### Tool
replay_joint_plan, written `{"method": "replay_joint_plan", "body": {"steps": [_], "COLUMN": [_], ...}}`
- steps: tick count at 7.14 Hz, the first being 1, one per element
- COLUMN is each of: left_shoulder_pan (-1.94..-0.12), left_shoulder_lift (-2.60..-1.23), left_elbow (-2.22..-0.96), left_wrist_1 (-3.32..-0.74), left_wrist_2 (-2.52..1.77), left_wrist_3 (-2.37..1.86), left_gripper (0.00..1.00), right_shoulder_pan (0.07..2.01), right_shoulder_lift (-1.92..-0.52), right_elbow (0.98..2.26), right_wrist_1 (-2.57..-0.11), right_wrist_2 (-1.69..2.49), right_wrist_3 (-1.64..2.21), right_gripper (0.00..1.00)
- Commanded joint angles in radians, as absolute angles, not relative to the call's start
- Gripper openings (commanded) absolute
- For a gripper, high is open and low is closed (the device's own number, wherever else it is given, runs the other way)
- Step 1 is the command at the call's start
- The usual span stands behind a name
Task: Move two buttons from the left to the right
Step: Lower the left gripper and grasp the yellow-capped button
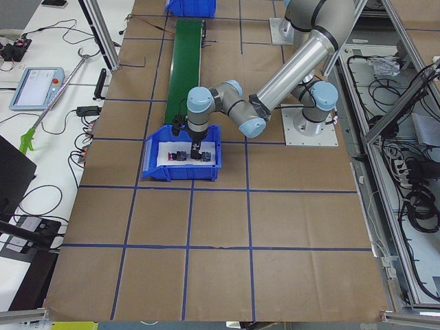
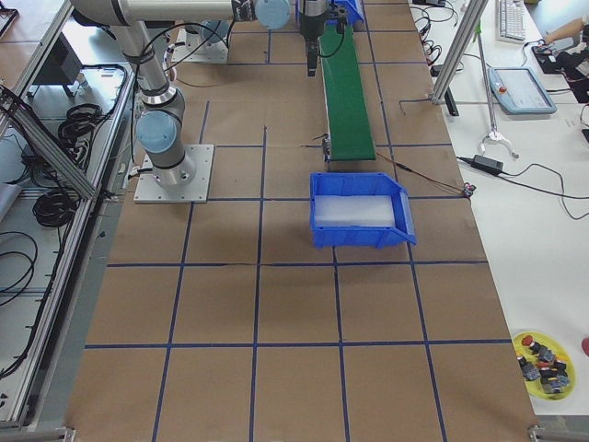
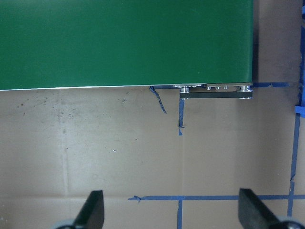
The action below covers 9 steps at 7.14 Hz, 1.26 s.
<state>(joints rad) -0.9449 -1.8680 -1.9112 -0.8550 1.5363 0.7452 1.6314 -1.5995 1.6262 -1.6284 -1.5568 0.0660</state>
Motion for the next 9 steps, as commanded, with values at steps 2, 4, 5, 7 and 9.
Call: {"method": "replay_joint_plan", "body": {"steps": [2,4,5,7,9], "left_shoulder_pan": [-0.942,-0.931,-0.927,-0.925,-0.925], "left_shoulder_lift": [-1.890,-1.899,-1.899,-1.899,-1.893], "left_elbow": [-2.003,-2.025,-2.023,-2.014,-2.005], "left_wrist_1": [-0.741,-0.716,-0.716,-0.716,-0.716], "left_wrist_2": [1.542,1.551,1.571,1.571,1.568], "left_wrist_3": [0.741,0.721,0.716,0.700,0.687], "left_gripper": [0.99,0.99,0.97,0.50,0.14], "right_shoulder_pan": [1.632,1.632,1.632,1.632,1.631], "right_shoulder_lift": [-1.595,-1.594,-1.594,-1.594,-1.594], "right_elbow": [1.626,1.624,1.626,1.626,1.626], "right_wrist_1": [-1.629,-1.629,-1.629,-1.629,-1.629], "right_wrist_2": [-1.557,-1.557,-1.557,-1.557,-1.557], "right_wrist_3": [0.066,0.066,0.066,0.066,0.066], "right_gripper": [1.00,1.00,1.00,1.00,1.00]}}
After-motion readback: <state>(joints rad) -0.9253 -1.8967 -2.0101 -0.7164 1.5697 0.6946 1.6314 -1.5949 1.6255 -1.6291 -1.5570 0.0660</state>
